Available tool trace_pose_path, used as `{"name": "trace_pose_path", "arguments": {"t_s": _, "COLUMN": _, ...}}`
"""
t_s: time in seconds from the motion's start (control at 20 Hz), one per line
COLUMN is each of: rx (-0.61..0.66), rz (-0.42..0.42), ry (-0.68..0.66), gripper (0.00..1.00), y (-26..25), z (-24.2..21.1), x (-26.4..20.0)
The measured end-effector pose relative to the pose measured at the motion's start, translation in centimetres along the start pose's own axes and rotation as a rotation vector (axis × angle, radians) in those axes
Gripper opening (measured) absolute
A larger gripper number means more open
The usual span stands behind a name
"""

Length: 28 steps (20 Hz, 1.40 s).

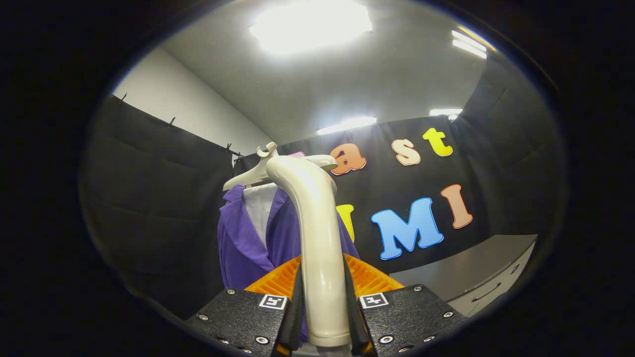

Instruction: Iron the clothes twice with a garment steamer, once on the left side and once on the right side.

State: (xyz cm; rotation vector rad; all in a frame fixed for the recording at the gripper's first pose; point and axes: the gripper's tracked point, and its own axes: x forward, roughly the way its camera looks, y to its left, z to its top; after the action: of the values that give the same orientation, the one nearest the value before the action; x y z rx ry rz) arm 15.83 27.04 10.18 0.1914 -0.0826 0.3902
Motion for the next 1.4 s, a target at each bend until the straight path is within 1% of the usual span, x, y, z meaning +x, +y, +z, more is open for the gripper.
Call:
{"name": "trace_pose_path", "arguments": {"t_s": 0.15, "rx": -0.032, "rz": -0.012, "ry": -0.005, "gripper": 0.38, "y": 1.5, "z": -0.7, "x": 2.2}}
{"name": "trace_pose_path", "arguments": {"t_s": 0.25, "rx": -0.079, "rz": -0.009, "ry": 0.007, "gripper": 0.38, "y": 2.4, "z": -2.1, "x": 3.2}}
{"name": "trace_pose_path", "arguments": {"t_s": 0.35, "rx": -0.109, "rz": -0.005, "ry": 0.035, "gripper": 0.38, "y": 3.2, "z": -4.4, "x": 3.8}}
{"name": "trace_pose_path", "arguments": {"t_s": 0.5, "rx": -0.121, "rz": -0.023, "ry": 0.112, "gripper": 0.38, "y": 2.7, "z": -8.6, "x": 3.9}}
{"name": "trace_pose_path", "arguments": {"t_s": 0.6, "rx": -0.118, "rz": -0.036, "ry": 0.173, "gripper": 0.38, "y": 2.2, "z": -11.6, "x": 3.4}}
{"name": "trace_pose_path", "arguments": {"t_s": 0.7, "rx": -0.124, "rz": -0.039, "ry": 0.177, "gripper": 0.39, "y": 2.2, "z": -12.9, "x": 2.6}}
{"name": "trace_pose_path", "arguments": {"t_s": 1.05, "rx": -0.150, "rz": -0.047, "ry": 0.254, "gripper": 0.38, "y": 1.7, "z": -17.9, "x": 0.3}}
{"name": "trace_pose_path", "arguments": {"t_s": 1.4, "rx": -0.182, "rz": -0.060, "ry": 0.330, "gripper": 0.39, "y": 0.2, "z": -22.6, "x": -2.9}}
